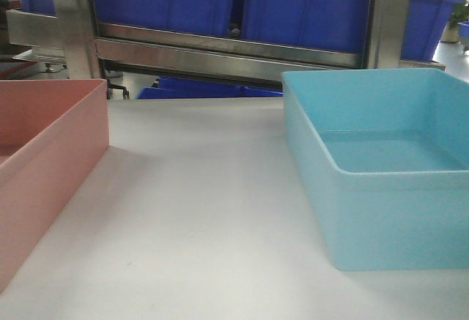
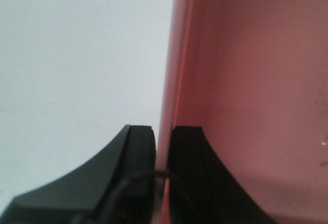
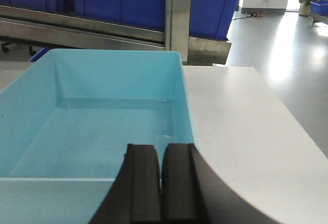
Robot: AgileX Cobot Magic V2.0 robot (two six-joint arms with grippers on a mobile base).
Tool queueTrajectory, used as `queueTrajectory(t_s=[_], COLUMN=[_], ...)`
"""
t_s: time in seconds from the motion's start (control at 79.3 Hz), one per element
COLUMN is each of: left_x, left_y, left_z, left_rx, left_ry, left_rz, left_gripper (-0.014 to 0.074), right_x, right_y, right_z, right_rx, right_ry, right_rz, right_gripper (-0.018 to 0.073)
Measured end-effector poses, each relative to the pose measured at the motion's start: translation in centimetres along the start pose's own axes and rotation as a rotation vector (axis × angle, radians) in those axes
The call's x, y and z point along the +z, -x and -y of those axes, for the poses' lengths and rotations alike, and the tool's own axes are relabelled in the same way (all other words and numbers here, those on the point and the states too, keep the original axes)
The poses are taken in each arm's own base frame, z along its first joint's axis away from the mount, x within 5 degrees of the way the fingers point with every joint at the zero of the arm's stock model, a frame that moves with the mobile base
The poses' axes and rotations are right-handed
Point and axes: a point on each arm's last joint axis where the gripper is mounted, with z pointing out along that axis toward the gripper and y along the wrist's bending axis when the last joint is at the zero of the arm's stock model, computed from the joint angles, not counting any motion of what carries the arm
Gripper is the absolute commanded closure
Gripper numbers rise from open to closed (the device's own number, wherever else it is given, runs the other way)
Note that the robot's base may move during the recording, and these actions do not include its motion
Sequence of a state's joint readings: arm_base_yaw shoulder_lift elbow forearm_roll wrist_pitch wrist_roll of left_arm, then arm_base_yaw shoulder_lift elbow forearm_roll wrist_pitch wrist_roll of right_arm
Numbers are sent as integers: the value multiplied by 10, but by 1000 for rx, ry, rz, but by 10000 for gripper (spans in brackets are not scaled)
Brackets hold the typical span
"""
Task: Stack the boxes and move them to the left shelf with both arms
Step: 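Grip the rim of the pink box with the left gripper, then drag the pink box with the left gripper toward the blue box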
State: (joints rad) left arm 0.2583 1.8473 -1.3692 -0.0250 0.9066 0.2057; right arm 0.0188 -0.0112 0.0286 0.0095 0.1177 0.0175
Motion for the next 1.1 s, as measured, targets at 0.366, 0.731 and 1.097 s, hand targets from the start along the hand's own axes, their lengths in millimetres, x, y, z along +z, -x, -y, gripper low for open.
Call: queueTrajectory(t_s=[0.366, 0.731, 1.097], left_x=[-52, -83, -49], left_y=[-11, -14, -40], left_z=[25, 88, 160], left_rx=[-61, -86, -59], left_ry=[-155, -329, -382], left_rz=[14, 52, 37], left_gripper=[597, 597, 597], right_x=[0, 0, 0], right_y=[0, 0, 0], right_z=[0, 0, 0], right_rx=[0, 0, 0], right_ry=[0, 0, 0], right_rz=[0, 0, 0], right_gripper=[505, 505, 505])
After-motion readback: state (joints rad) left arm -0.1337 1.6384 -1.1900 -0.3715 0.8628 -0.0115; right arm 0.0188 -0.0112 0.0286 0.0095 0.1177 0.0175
